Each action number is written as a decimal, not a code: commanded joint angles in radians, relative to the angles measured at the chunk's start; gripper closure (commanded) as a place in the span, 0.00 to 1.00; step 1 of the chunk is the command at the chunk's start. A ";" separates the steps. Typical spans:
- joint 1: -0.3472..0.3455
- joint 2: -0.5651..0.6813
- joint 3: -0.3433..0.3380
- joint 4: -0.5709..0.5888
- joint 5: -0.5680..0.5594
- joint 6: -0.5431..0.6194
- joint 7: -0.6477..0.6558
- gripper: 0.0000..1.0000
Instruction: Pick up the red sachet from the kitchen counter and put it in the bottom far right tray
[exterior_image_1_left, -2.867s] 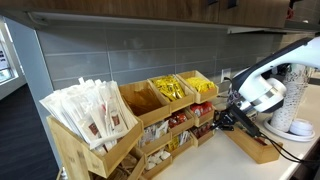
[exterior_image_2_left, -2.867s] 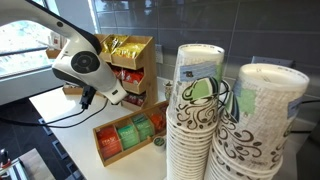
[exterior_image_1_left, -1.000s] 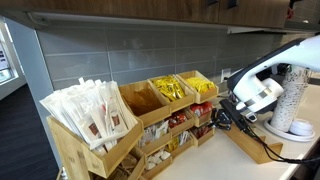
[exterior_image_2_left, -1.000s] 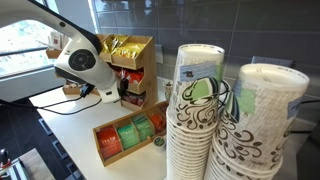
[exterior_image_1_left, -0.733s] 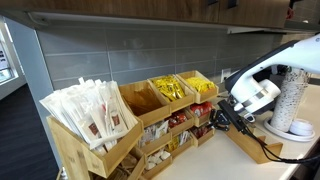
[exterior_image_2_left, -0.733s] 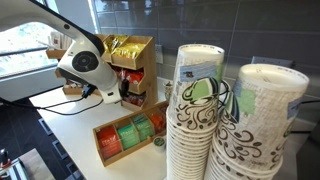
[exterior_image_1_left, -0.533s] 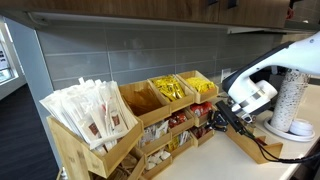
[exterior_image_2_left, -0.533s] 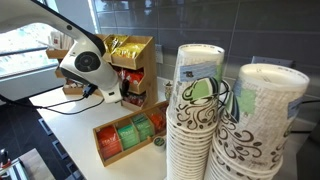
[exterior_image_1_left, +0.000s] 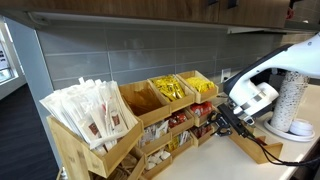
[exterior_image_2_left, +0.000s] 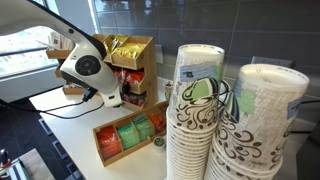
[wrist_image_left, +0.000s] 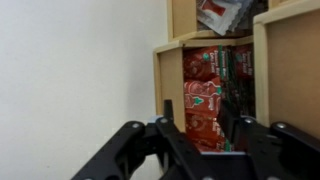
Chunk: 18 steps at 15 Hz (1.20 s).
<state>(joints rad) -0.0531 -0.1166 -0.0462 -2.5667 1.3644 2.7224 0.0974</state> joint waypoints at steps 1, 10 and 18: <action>-0.022 -0.031 -0.016 -0.034 -0.037 -0.023 0.014 0.19; -0.060 -0.151 -0.031 -0.151 -0.291 -0.081 0.001 0.00; -0.112 -0.392 -0.078 -0.192 -0.742 -0.328 -0.083 0.00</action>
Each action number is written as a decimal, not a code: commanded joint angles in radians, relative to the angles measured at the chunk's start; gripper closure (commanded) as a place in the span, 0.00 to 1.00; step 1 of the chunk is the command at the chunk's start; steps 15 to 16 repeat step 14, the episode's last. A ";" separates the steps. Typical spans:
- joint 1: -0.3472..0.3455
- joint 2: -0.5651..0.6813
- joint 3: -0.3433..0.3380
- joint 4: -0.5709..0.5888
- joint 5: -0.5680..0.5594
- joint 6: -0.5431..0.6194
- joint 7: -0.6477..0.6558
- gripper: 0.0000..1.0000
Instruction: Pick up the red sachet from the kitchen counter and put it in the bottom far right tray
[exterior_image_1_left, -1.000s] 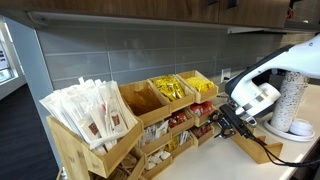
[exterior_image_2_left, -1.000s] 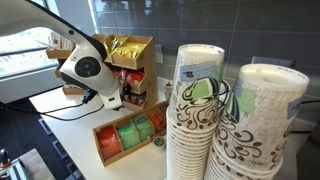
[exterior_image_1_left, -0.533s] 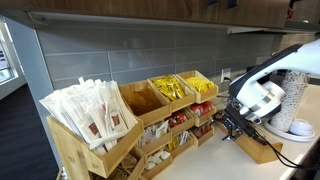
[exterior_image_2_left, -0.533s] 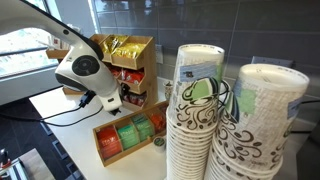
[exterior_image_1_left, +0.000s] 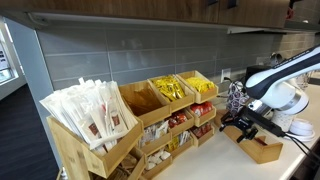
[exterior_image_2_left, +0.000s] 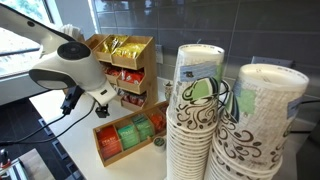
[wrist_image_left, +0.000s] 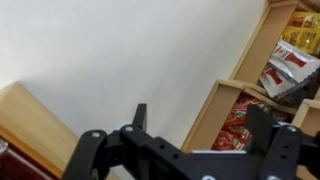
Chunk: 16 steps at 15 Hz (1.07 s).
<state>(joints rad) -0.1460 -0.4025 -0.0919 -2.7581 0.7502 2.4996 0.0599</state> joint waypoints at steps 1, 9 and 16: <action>-0.020 -0.137 -0.048 0.008 -0.170 -0.148 -0.068 0.00; -0.051 -0.406 -0.132 -0.039 -0.401 -0.368 -0.172 0.00; -0.039 -0.400 -0.169 0.019 -0.442 -0.408 -0.227 0.00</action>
